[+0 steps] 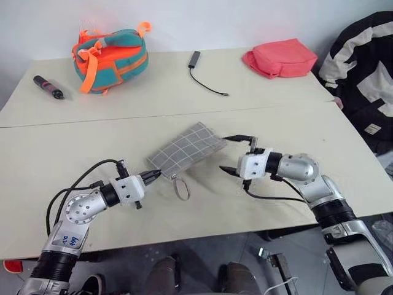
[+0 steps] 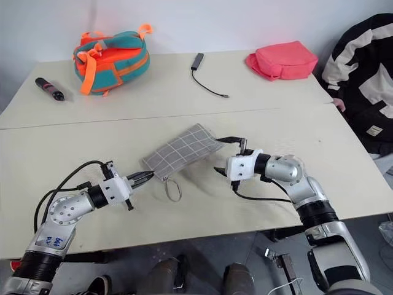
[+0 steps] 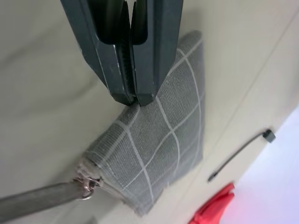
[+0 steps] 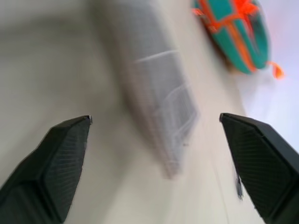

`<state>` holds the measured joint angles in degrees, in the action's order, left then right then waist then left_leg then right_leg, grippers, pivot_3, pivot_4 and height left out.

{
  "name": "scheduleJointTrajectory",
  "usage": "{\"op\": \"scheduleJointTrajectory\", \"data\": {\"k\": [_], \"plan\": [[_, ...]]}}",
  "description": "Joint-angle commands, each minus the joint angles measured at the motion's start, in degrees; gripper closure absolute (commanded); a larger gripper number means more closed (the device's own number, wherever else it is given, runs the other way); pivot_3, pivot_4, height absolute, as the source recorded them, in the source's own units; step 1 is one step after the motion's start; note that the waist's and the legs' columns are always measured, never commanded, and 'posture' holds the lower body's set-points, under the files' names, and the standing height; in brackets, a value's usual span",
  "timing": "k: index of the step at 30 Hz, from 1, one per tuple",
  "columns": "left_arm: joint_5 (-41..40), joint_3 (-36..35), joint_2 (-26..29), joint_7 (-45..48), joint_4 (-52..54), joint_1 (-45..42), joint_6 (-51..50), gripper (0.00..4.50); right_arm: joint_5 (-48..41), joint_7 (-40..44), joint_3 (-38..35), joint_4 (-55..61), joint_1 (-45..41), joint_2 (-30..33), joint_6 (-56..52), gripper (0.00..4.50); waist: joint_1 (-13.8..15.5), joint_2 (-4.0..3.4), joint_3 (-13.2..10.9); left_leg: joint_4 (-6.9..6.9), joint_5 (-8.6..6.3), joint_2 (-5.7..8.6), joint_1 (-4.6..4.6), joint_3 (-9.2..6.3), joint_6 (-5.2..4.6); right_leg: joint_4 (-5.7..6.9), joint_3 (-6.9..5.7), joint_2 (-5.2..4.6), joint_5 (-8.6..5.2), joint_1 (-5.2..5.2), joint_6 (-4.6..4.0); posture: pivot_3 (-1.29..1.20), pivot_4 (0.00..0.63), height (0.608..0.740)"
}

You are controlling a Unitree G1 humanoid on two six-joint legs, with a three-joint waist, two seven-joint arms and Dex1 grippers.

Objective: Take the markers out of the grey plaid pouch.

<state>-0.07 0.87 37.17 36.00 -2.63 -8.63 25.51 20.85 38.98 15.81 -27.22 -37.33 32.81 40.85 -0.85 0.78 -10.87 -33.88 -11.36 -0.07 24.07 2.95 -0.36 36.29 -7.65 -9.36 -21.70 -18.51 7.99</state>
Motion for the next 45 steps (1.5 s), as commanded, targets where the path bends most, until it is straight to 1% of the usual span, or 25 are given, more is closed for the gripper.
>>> {"op": "scheduleJointTrajectory", "data": {"k": [1, 7, 12, 13, 15, 16, 21, 22, 25, 27, 28, 29, 32, 35, 38, 41, 45], "plan": [[-1.46, -1.35, 0.7, 0.77, 2.85, 0.97, 0.61, 4.5, 6.3, -8.51, 0.39, -1.53, -3.48, -0.25, 2.98, 0.04, -0.01, 0.0, 0.0, -0.01, 0.0, 0.0, 0.01, 0.0, 0.0, -0.03, 0.0, 0.0, 0.0, 0.0, 0.0, 0.0, 0.15, 0.74], [-2.22, -2.07, 0.74, 1.5, 4.44, 2.32, 0.26, 4.5, 14.87, -18.07, 3.89, -6.9, -7.08, -0.56, 5.66, 0.04, 0.24, 0.01, 0.0, -0.04, 0.0, 0.02, 0.01, -0.04, -0.01, -0.06, 0.01, 0.0, 0.0, 0.04, 0.0, 0.0, 0.15, 0.74], [-2.24, -2.37, 0.29, 1.26, 5.28, 3.04, 0.12, 4.5, 18.71, -21.79, 7.19, -11.85, -9.87, -2.06, 5.38, 0.04, 0.17, 0.01, 0.0, -0.08, 0.01, 0.01, 0.02, -0.03, -0.02, -0.07, 0.02, 0.0, 0.0, 0.06, 0.0, 0.0, 0.15, 0.74], [-2.25, -2.39, 0.24, 1.21, 5.47, 3.18, 0.19, 4.5, 17.83, -21.61, 7.27, -13.04, -10.17, -2.89, 4.83, 0.04, 0.1, 0.01, 0.0, -0.08, 0.01, 0.01, 0.01, -0.03, -0.02, -0.05, 0.02, 0.0, 0.0, 0.06, 0.0, 0.0, 0.15, 0.74], [-2.03, -2.45, 0.38, 1.22, 5.66, 3.54, 0.42, 4.5, 16.76, -21.67, 7.5, -14.01, -10.79, -3.67, 5.08, 0.4, 0.04, 0.02, 0.01, -0.08, 0.01, 0.0, 0.0, -0.03, -0.02, -0.04, 0.02, 0.01, 0.0, 0.08, 0.0, 0.0, 0.15, 0.74], [-1.79, -2.5, 0.46, 1.15, 5.73, 3.71, 0.6, 4.5, 16.33, -21.77, 7.36, -13.92, -11.07, -3.93, 5.21, 0.51, -0.03, 0.02, 0.01, -0.08, 0.01, 0.01, 0.0, -0.03, -0.02, -0.04, 0.02, 0.01, 0.0, 0.08, 0.0, 0.0, 0.15, 0.74], [-2.18, -2.51, -0.01, 0.93, 6.27, 4.1, -0.07, 4.5, 15.09, -20.99, 7.41, -13.48, -11.22, -3.85, 5.74, 2.15, -0.07, 0.02, 0.01, -0.08, 0.01, 0.01, 0.01, -0.04, -0.02, -0.03, 0.02, 0.0, 0.0, 0.06, 0.0, 0.0, 0.15, 0.74], [-2.68, -2.5, -0.19, 1.01, 6.35, 4.09, -0.48, 4.5, 14.83, -20.9, 7.41, -13.37, -11.14, -3.82, 5.76, 2.55, -0.08, 0.02, 0.01, -0.08, 0.01, 0.01, 0.01, -0.04, -0.02, -0.03, 0.02, 0.0, 0.0, 0.07, 0.0, 0.0, 0.15, 0.74], [-3.39, -2.51, -0.27, 1.29, 6.56, 4.16, -1.45, 4.5, 14.18, -20.42, 7.41, -13.02, -10.99, -3.75, 5.42, 3.58, -0.09, 0.02, 0.01, -0.08, 0.01, 0.01, 0.01, -0.05, -0.02, -0.03, 0.02, 0.0, 0.0, 0.07, 0.0, 0.0, 0.15, 0.74], [-5.91, -2.65, -0.53, 2.15, 6.99, 3.99, -3.51, 4.06, 13.52, -20.12, 7.19, -12.82, -10.83, -3.73, 5.08, 4.28, -0.11, 0.02, 0.01, -0.08, 0.01, 0.01, 0.01, -0.05, -0.02, -0.03, 0.02, 0.0, 0.0, 0.06, 0.0, 0.0, 0.15, 0.74], [-5.96, -2.76, -0.57, 1.96, 7.18, 3.79, -3.8, 3.75, 13.23, -19.94, 7.1, -12.63, -10.66, -3.64, 5.09, 4.5, -0.12, 0.02, 0.01, -0.08, 0.01, 0.01, 0.01, -0.05, -0.02, -0.03, 0.02, 0.0, 0.0, 0.06, 0.0, 0.0, 0.15, 0.74], [-5.87, -2.84, -0.56, 1.77, 7.33, 3.65, -3.95, 3.59, 13.02, -19.79, 7.07, -12.49, -10.55, -3.56, 5.09, 4.5, -0.12, 0.02, 0.01, -0.08, 0.01, 0.01, 0.01, -0.05, -0.02, -0.03, 0.02, 0.0, 0.0, 0.06, 0.0, 0.0, 0.15, 0.74], [-3.65, -2.79, -0.16, 0.97, 7.3, 3.24, -2.97, 2.78, 11.99, -19.35, 6.73, -11.93, -10.17, -3.59, 4.38, 4.5, -0.12, 0.02, 0.01, -0.08, 0.01, 0.01, 0.01, -0.05, -0.02, -0.03, 0.02, 0.0, 0.0, 0.06, 0.0, 0.0, 0.15, 0.74], [-3.93, -2.5, -0.38, 1.48, 7.25, 3.05, -2.82, 2.78, 11.47, -18.99, 6.79, -11.46, -10.22, -3.6, 4.0, 4.5, -0.12, 0.02, 0.01, -0.08, 0.01, 0.02, 0.01, -0.05, -0.02, -0.03, 0.02, 0.0, 0.0, 0.07, 0.0, 0.0, 0.15, 0.74], [-2.45, -1.66, -0.33, 1.55, 7.41, 3.3, -2.06, 2.78, 9.2, -17.91, 6.06, -10.95, -10.39, -4.26, 2.83, 4.5, -0.13, 0.02, 0.01, -0.08, 0.01, 0.01, 0.01, -0.05, -0.02, -0.03, 0.02, 0.0, 0.0, 0.06, 0.0, 0.0, 0.15, 0.74], [-3.06, -0.28, 1.34, 5.08, 8.86, 5.68, -0.09, 2.78, 7.45, -17.34, 5.7, -10.79, -10.45, -4.54, 1.7, 4.5, -0.25, 0.02, 0.01, -0.08, 0.01, 0.02, 0.01, -0.05, -0.02, -0.03, 0.02, 0.0, 0.0, 0.07, 0.0, 0.0, 0.15, 0.74], [-3.01, -3.11, 2.44, 4.18, 6.43, 5.7, 1.81, 2.78, 6.1, -16.45, 5.77, -10.71, -10.07, -4.28, 1.0, 4.5, -0.42, 0.02, 0.01, -0.08, 0.01, -0.02, 0.01, -0.06, -0.02, -0.04, 0.01, 0.03, 0.0, 0.06, 0.0, 0.0, 0.15, 0.74]]}}
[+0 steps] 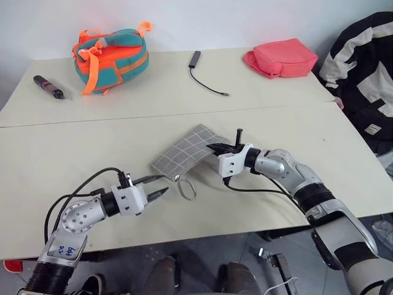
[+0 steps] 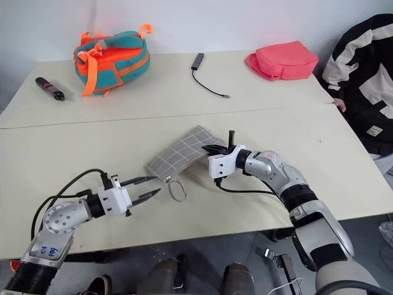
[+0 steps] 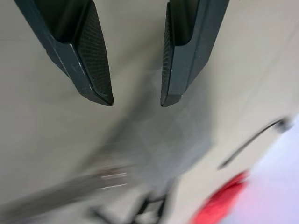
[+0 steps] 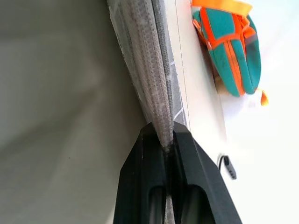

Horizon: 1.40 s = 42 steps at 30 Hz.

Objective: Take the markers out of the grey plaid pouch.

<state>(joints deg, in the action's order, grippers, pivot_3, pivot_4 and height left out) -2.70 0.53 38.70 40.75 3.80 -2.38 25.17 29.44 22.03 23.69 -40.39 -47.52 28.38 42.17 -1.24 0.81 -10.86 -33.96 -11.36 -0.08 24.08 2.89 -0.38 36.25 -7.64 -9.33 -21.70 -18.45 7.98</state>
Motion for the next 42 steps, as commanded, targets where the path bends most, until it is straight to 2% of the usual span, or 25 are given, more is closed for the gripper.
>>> {"op": "scheduleJointTrajectory", "data": {"k": [1, 11, 23, 28, 42], "plan": [[-0.52, -2.99, 0.61, -1.05, -0.17, -1.03, 2.3, 2.78, -2.68, 0.61, -2.08, 2.58, 0.19, 0.19, -0.43, 4.5, -0.04, 0.0, 0.0, 0.0, 0.0, 0.0, 0.0, 0.0, 0.0, 0.01, 0.0, 0.0, 0.0, 0.0, 0.0, 0.0, 0.15, 0.74], [8.57, -0.29, -4.38, -8.13, -1.53, -4.33, 2.06, 2.78, -5.12, 2.52, -2.38, 4.76, 1.13, 0.03, -2.19, 4.5, -0.2, 0.0, 0.0, -0.01, 0.0, 0.02, 0.0, 0.0, 0.0, 0.05, 0.0, -0.02, 0.0, 0.0, 0.0, 0.0, 0.15, 0.74], [7.73, -1.3, -1.93, -7.45, -1.14, -0.5, 5.68, 2.78, -6.52, 4.26, -3.03, 6.46, 1.92, -0.32, -4.2, 4.5, -0.15, 0.0, 0.0, -0.02, 0.0, 0.03, 0.01, -0.02, 0.0, 0.04, -0.01, -0.02, 0.0, 0.0, 0.0, 0.0, 0.15, 0.74], [10.61, -1.21, -3.72, -11.5, -3.08, -3.7, 5.3, 2.78, -7.27, 4.66, -3.17, 6.32, 1.68, -0.66, -4.56, 4.5, -0.12, 0.0, 0.0, -0.03, 0.0, 0.04, 0.0, -0.03, 0.0, 0.06, -0.01, -0.03, 0.0, 0.01, 0.0, 0.0, 0.15, 0.74], [13.01, 1.32, -6.17, -13.53, -6.47, -8.36, 2.61, 2.78, -9.67, 6.22, -3.9, 7.85, 1.77, -0.87, -6.3, 4.5, -0.02, 0.0, 0.0, -0.09, 0.0, 0.05, 0.03, -0.03, -0.01, 0.08, -0.01, -0.04, 0.0, 0.01, 0.0, 0.0, 0.15, 0.74]]}}
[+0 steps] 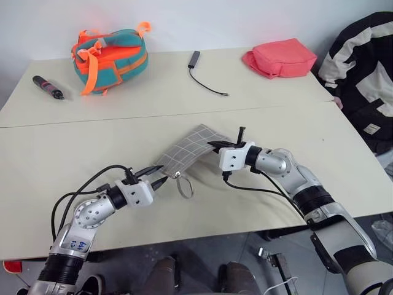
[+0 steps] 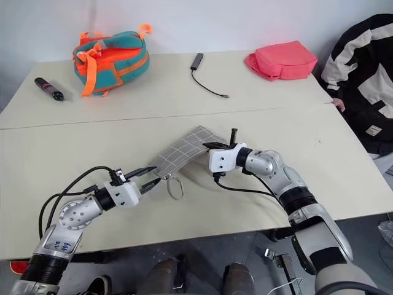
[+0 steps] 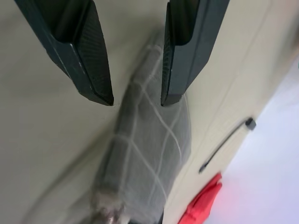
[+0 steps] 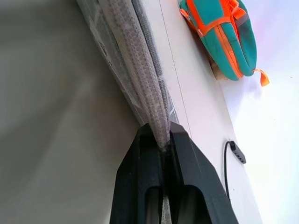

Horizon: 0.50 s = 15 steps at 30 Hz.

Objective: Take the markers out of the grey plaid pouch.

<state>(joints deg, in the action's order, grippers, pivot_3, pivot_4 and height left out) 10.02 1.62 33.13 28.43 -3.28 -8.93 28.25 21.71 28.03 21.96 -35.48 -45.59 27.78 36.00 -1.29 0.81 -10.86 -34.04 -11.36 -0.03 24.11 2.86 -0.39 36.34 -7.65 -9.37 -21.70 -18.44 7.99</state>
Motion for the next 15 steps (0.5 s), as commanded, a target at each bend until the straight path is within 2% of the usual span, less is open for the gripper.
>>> {"op": "scheduleJointTrajectory", "data": {"k": [1, 5, 8, 11, 12, 15], "plan": [[0.61, 0.33, -0.66, -1.3, 0.53, -2.19, -0.44, 2.78, -2.02, 0.3, -2.12, 3.14, -0.09, -0.34, -0.27, 4.5, 0.04, 0.0, 0.0, -0.01, 0.0, 0.01, 0.0, 0.0, 0.0, 0.01, 0.0, -0.01, 0.0, 0.0, 0.0, 0.0, 0.15, 0.74], [-0.04, 0.76, -0.83, -0.87, -0.08, -2.66, -0.46, 2.78, -2.19, 0.47, -1.98, 3.92, 0.25, -0.51, -0.86, 4.5, -0.17, 0.0, 0.0, 0.0, 0.0, -0.01, -0.01, 0.0, 0.0, 0.05, -0.01, 0.0, 0.0, -0.01, 0.0, 0.0, 0.15, 0.74], [-0.43, 0.99, -0.64, -0.51, -0.1, -2.48, -0.2, 3.36, -2.32, 0.52, -1.96, 4.45, 0.54, -0.58, -1.21, 4.5, -0.18, 0.0, 0.0, 0.0, 0.0, -0.01, -0.01, 0.0, 0.0, 0.05, -0.02, 0.0, 0.0, -0.01, 0.0, 0.0, 0.15, 0.74], [-0.44, 0.71, -0.22, -0.57, 0.17, -1.82, 0.0, 4.27, -2.33, 0.32, -2.13, 4.47, 0.76, -0.56, -1.36, 4.5, -0.14, 0.0, 0.0, 0.0, 0.0, -0.01, -0.01, 0.0, 0.0, 0.04, -0.01, 0.0, 0.0, -0.01, 0.0, 0.0, 0.15, 0.74], [-0.18, 0.51, 0.03, -0.77, 0.19, -1.56, 0.21, 4.45, -2.07, 0.1, -2.11, 4.34, 0.89, -0.46, -1.34, 4.5, -0.14, 0.0, 0.0, 0.0, 0.0, 0.0, -0.01, 0.0, 0.0, 0.04, 0.0, -0.01, 0.0, -0.01, 0.0, 0.0, 0.15, 0.74], [0.03, 0.16, 0.41, -1.05, 0.24, -1.26, 0.37, 4.45, -5.29, 3.26, -2.36, 4.65, 1.86, -0.94, -2.6, 4.5, -0.13, 0.01, 0.0, -0.01, 0.0, -0.01, -0.01, -0.01, 0.0, 0.04, -0.01, -0.01, 0.0, 0.0, 0.0, 0.0, 0.15, 0.74]]}}
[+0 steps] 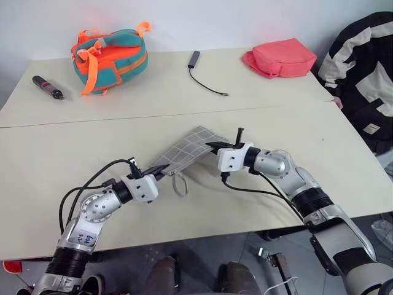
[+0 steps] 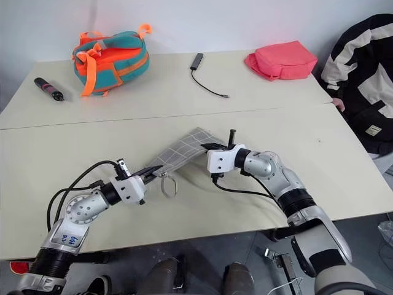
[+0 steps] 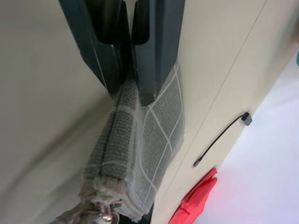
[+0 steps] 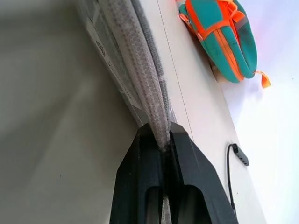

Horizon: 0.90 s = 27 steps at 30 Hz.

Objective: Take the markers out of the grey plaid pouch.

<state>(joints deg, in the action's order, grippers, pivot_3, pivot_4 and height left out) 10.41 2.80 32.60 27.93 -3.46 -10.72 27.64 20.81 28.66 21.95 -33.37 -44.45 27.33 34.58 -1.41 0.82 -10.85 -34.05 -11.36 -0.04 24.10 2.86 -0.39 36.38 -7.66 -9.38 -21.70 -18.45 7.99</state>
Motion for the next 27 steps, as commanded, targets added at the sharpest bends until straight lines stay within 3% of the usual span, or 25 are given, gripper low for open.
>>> {"op": "scheduleJointTrajectory", "data": {"k": [1, 5, 9, 15, 21, 23, 27], "plan": [[-0.14, -1.13, 1.0, -0.79, 0.57, 0.57, 0.95, 4.45, -6.9, 4.69, -2.74, 3.07, 1.3, -0.81, -1.93, 4.5, 0.01, 0.0, 0.0, 0.0, 0.0, 0.0, 0.0, 0.0, 0.0, 0.0, 0.0, 0.0, 0.0, 0.0, 0.0, 0.0, 0.15, 0.74], [0.46, -0.67, 1.43, -0.69, 0.93, 0.37, 1.28, 4.5, -11.15, 8.05, -4.49, 4.85, 2.64, -1.23, -5.4, 3.36, -0.02, 0.0, 0.0, 0.0, 0.0, 0.0, 0.0, -0.01, 0.0, -0.01, -0.01, 0.0, 0.0, 0.02, 0.0, 0.0, 0.15, 0.74], [2.09, -0.18, 1.59, -1.56, 0.54, 0.19, 1.55, 4.5, -22.01, 14.7, -8.91, 12.62, 5.69, -1.41, -19.68, 2.0, 0.12, 0.0, 0.0, 0.0, 0.0, 0.0, 0.0, -0.01, 0.0, 0.01, -0.01, 0.0, 0.0, 0.01, 0.0, 0.0, 0.15, 0.74], [5.59, 0.72, 2.4, -2.86, -1.01, -0.25, 3.58, 4.5, -48.99, 25.55, -16.28, 34.66, 11.94, 2.47, -56.2, 2.0, 1.24, 0.0, 0.0, -0.01, -0.03, 0.01, 0.01, -0.03, -0.05, -0.02, 0.0, 0.0, 0.0, 0.02, 0.0, 0.0, 0.15, 0.74], [6.7, 1.83, 1.29, -3.65, -1.94, -1.57, 3.51, 4.5, -66.4, 23.48, -16.45, 48.87, 16.73, 5.24, -85.88, 2.0, 1.43, 0.02, 0.01, -0.01, -0.08, -0.02, 0.0, -0.03, -0.08, -0.02, -0.01, -0.02, 0.0, 0.02, -0.01, 0.0, 0.15, 0.74], [6.5, 2.4, 0.58, -3.59, -1.3, -1.82, 2.98, 4.5, -69.18, 18.9, -15.65, 51.51, 18.49, 1.89, -91.03, 2.0, 1.51, 0.02, 0.01, -0.01, -0.08, -0.01, 0.01, -0.04, -0.09, -0.02, -0.02, -0.04, 0.01, 0.02, -0.01, 0.0, 0.15, 0.74], [6.83, 2.83, 0.45, -3.58, -0.63, -1.65, 2.55, 4.5, -65.54, 13.88, -13.13, 52.1, 19.52, -1.16, -92.03, 2.0, 1.52, 0.03, 0.01, -0.01, -0.09, 0.03, 0.01, 0.01, -0.1, 0.02, 0.01, -0.05, 0.01, -0.03, 0.0, 0.0, 0.15, 0.74]]}}
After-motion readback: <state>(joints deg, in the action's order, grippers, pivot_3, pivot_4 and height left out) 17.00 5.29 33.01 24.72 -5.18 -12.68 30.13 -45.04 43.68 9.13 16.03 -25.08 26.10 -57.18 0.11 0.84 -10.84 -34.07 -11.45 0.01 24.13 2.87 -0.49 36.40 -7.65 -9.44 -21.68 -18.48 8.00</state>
